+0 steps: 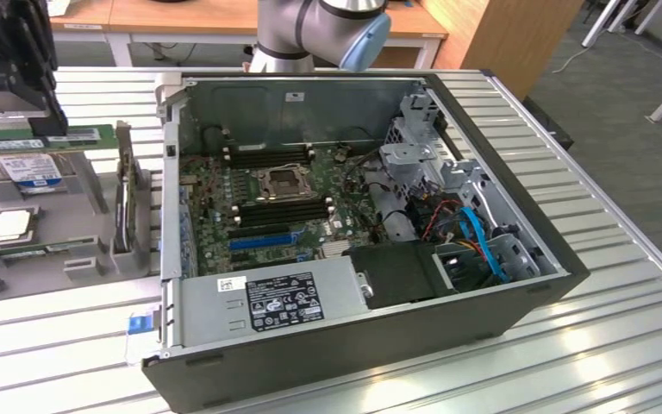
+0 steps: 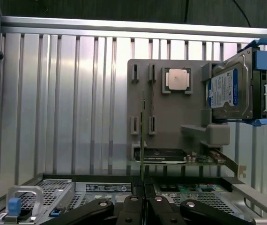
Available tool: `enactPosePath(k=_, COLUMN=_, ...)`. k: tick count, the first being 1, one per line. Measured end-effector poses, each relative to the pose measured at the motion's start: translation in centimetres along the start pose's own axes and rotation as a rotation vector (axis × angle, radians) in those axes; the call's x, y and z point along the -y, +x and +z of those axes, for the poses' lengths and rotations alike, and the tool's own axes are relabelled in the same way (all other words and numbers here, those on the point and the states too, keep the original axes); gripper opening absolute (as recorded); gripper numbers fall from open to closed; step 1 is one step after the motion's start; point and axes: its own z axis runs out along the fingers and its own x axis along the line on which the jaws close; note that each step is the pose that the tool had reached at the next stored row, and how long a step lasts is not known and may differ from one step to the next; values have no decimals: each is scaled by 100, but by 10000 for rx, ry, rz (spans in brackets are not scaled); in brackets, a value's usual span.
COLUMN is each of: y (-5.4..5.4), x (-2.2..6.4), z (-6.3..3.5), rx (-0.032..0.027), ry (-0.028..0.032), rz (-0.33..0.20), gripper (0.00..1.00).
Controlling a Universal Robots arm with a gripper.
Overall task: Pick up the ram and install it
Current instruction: 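Pick up the ram and move it above insertion slot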
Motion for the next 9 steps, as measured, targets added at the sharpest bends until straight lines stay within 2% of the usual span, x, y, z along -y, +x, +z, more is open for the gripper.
enactPosePath(k=9, y=1, x=174, z=-5, rx=0, ry=0, rz=-2, gripper=11)
